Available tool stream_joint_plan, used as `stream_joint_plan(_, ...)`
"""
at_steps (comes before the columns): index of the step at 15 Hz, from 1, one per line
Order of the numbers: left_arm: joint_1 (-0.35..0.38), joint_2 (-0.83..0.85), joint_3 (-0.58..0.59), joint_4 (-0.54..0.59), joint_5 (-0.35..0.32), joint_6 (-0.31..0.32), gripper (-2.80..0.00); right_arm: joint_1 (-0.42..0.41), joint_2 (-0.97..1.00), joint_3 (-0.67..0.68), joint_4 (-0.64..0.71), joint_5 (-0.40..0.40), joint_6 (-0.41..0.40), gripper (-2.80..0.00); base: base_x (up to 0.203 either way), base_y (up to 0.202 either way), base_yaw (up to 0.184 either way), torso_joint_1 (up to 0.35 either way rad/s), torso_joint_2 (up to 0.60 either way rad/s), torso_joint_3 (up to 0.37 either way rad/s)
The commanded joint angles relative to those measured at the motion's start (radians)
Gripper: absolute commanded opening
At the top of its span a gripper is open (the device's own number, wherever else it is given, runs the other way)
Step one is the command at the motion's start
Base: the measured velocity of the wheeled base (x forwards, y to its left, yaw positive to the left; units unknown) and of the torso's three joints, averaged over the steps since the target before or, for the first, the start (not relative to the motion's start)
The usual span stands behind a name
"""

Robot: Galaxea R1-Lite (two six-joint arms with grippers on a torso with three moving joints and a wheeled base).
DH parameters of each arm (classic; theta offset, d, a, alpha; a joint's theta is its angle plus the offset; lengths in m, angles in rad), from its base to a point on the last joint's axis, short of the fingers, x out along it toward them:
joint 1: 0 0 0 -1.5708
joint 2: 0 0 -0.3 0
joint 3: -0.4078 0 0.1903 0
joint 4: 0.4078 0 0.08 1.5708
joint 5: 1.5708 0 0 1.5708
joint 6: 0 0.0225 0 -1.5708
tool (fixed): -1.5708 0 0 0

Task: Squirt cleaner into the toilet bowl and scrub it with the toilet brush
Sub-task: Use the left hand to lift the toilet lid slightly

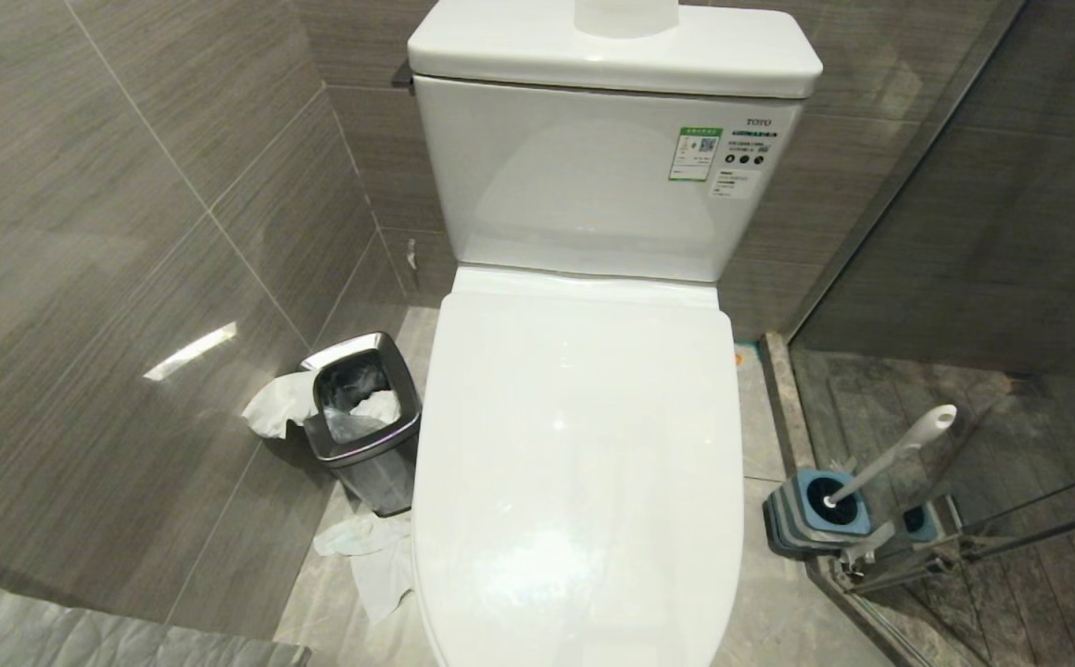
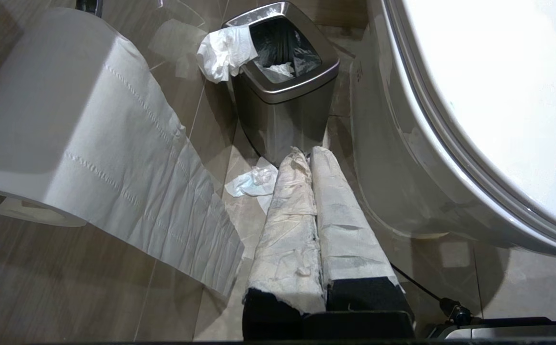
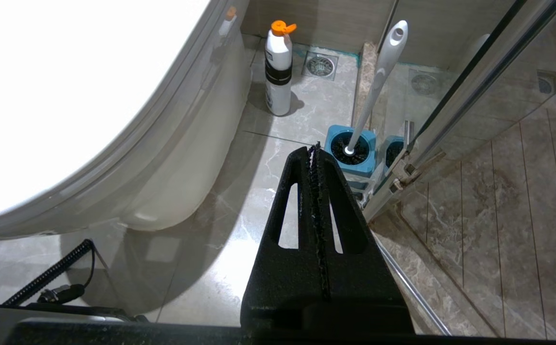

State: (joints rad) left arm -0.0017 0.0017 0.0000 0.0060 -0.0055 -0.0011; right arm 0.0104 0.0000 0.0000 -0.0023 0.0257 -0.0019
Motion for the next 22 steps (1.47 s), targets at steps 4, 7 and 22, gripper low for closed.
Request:
stream_joint_plan(4, 0.000, 0.000, 0.003, 0.000, -0.005, 0.017, -2.80, 0.000, 0.000, 0.000, -0.001, 0.000, -0.001, -2.80, 0.000, 0.000, 0.000, 0.000, 0.00, 0.000)
stream_joint_plan(7, 0.000, 0.000, 0.002, 0.002, -0.008, 0.043, -2.80, 0.000, 0.000, -0.002, -0.001, 0.000, -0.001, -2.80, 0.000, 0.000, 0.000, 0.000, 0.00, 0.000)
stream_joint_plan(22, 0.000, 0.000, 0.003, 0.002, -0.014, 0.073, -2.80, 0.000, 0.000, -0.001, -0.001, 0.000, 0.000, -2.80, 0.000, 0.000, 0.000, 0.000, 0.00, 0.000)
